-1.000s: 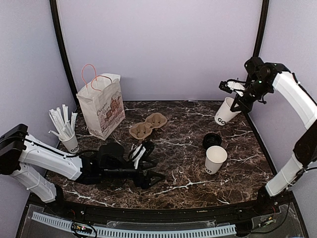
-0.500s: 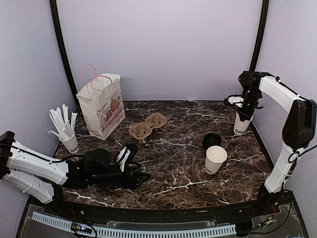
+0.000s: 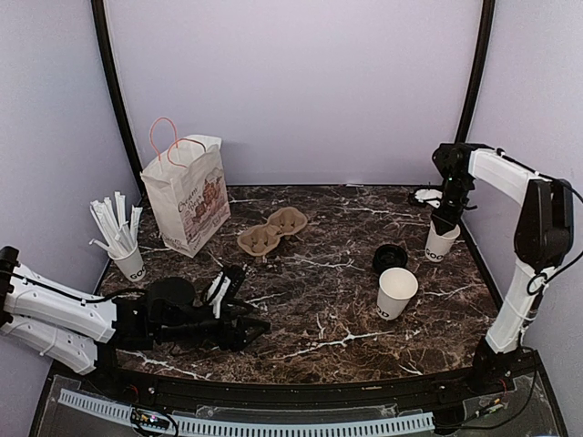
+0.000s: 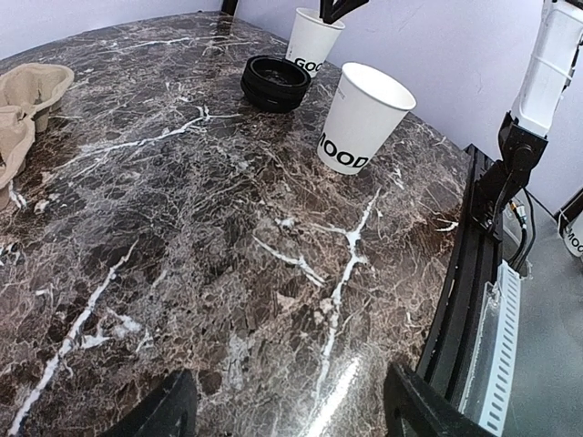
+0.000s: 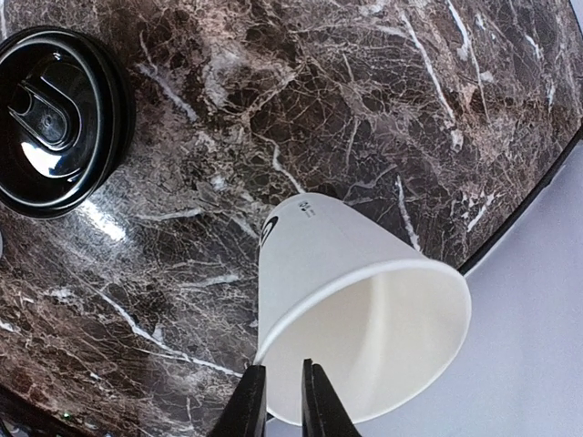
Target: Pack the takeout coffee
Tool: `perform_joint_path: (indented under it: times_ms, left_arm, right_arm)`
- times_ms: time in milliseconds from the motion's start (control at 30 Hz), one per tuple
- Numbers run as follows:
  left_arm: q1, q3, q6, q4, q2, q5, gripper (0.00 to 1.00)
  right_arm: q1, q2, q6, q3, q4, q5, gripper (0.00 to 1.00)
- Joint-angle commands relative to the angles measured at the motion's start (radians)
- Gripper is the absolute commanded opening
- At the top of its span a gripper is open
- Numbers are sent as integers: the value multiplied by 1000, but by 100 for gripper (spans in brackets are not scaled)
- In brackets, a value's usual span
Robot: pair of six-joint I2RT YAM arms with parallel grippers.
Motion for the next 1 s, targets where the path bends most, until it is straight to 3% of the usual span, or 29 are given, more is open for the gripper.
perform_joint_path:
  times_ms: [0, 167, 267, 367, 467, 600, 967]
  left_arm:
    - [-6, -19, -11, -33, -32, -10, 72]
    - [-9, -11, -19, -69, -67, -10, 74]
    - [-9, 8, -20, -95, -97, 7, 77]
    - [-9, 48, 0, -164, -108, 5, 78]
    - [-8, 97, 32, -231, -97, -26, 79]
    - [-9, 155, 77, -270, -62, -38, 81]
    - [-9, 224, 71, -272, 14, -29, 85]
  right_arm:
    - [-4, -70, 15, -23, 11, -23, 19]
    - [21, -208, -8, -35, -22, -129, 22]
    - [73, -332, -93, -167, -32, -303, 24]
    - [217, -496, -148, -385, 4, -339, 25]
    - [387, -619, -123, -470, 55, -314, 27]
    - [446, -622, -97, -455, 9, -394, 29]
    - [572, -550, -73, -557, 80, -212, 36]
